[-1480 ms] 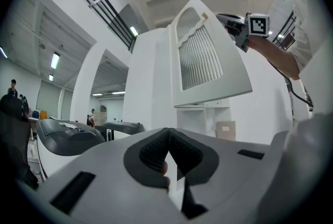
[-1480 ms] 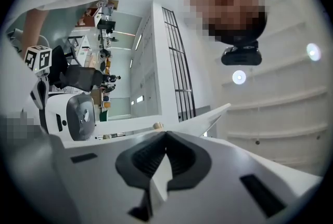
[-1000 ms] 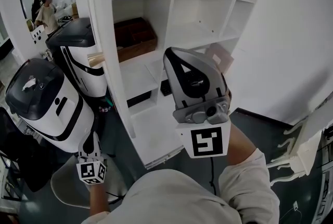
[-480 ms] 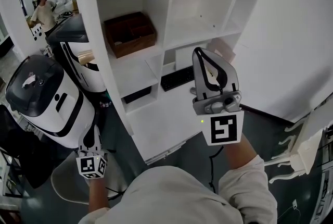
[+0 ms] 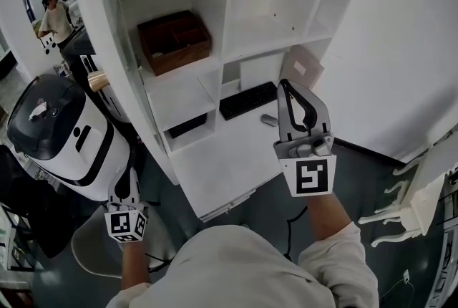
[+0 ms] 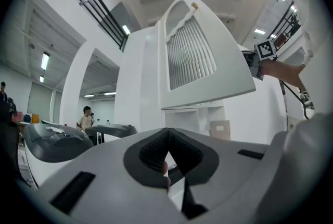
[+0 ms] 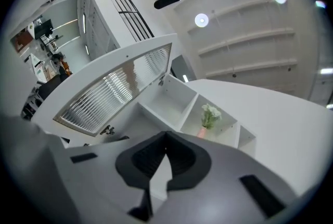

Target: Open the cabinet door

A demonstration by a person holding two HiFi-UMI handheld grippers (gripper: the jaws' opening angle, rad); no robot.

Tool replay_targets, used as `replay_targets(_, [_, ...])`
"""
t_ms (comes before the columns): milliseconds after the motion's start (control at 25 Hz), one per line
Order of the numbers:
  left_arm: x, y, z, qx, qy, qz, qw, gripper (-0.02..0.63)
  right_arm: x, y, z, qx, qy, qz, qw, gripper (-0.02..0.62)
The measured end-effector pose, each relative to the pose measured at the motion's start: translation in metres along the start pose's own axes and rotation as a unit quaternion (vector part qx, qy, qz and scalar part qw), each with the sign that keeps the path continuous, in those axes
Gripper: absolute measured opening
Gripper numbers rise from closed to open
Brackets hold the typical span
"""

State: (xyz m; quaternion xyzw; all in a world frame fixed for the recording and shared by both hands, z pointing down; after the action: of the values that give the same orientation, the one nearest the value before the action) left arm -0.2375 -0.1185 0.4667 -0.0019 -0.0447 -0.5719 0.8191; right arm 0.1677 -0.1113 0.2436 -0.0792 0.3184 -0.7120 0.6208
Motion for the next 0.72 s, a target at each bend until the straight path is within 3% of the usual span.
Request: replay_targets(720, [0.015,0.008,-0.003,0.006,-0.001,0.006,1.0000,-0.002,-0.027,-0.021,0.091,0.081,-0.096,-0.002,0.992,0.004])
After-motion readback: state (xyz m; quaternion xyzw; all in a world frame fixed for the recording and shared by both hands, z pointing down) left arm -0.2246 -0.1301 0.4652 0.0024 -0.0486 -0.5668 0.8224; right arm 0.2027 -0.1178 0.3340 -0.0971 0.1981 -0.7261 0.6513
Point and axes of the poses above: the fingertips, and each gripper's own axes: x forward along the fingers, y to its right, z out of its underside, the point moved 10 cm from there along -x, backward along the fingers, and after that the axes turned 7 degrees about -y, right-handed, at the moved point
